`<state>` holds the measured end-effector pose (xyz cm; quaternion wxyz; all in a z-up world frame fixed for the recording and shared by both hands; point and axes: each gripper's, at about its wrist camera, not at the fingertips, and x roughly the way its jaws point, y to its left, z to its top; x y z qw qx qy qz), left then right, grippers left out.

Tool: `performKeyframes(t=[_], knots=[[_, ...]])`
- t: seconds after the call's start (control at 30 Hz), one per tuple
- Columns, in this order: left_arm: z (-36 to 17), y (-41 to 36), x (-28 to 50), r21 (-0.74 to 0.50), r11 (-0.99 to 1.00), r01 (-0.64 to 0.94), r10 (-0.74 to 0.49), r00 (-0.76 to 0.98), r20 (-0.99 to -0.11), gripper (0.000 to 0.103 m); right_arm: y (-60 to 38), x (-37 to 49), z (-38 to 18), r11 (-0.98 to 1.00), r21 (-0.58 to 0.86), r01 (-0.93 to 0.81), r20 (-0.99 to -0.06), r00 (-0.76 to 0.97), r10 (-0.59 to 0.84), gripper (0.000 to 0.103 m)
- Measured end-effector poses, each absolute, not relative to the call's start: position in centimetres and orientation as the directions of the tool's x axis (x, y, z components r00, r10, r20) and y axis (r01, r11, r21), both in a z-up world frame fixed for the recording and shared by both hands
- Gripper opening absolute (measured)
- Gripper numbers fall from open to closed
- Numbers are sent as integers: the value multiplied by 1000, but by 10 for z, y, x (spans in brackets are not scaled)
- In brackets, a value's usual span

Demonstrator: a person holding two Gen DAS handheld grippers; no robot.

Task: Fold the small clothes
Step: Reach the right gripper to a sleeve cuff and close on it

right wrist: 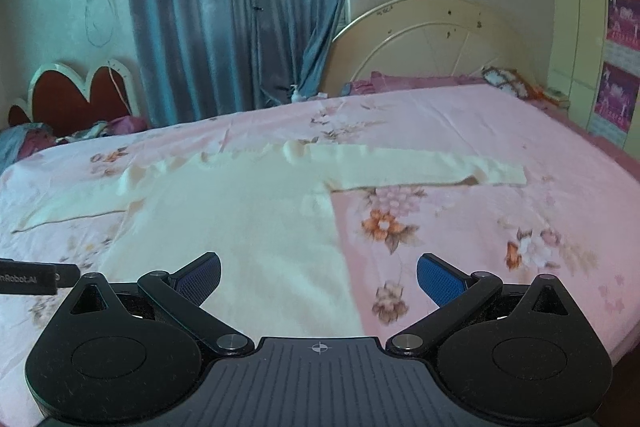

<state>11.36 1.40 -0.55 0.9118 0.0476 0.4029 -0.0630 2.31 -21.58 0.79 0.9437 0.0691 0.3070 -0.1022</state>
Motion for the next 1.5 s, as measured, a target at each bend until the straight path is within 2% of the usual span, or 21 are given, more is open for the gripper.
performKeyframes(t=[0.43,0.73,0.77,0.8,0.83,0.87,1.2,1.5], knots=[[-27,7,188,35,983,181,-95,664,-742,102,-254,96,-4,955,39,295,-588,779,-217,102],[-45,-22,226,79,991,107,-12,662,-749,102,-343,146,-33,934,63,353,-624,744,-239,102],[-47,-26,231,82,991,104,-7,662,-749,102,-355,153,-36,931,59,361,-630,737,-246,100],[-49,-32,236,87,991,99,0,660,-751,102,-367,158,-39,928,57,367,-638,729,-249,85],[-51,-37,241,92,991,95,7,656,-755,102,-379,165,-44,925,62,375,-653,716,-247,77],[-54,-42,247,95,991,92,12,653,-757,102,-394,171,-49,918,75,390,-667,704,-245,74],[-75,-89,296,102,992,75,30,643,-765,101,-514,200,-96,825,109,555,-741,599,-304,74],[-91,-108,309,138,987,82,54,639,-767,101,-592,199,-121,713,147,686,-775,528,-348,73]])
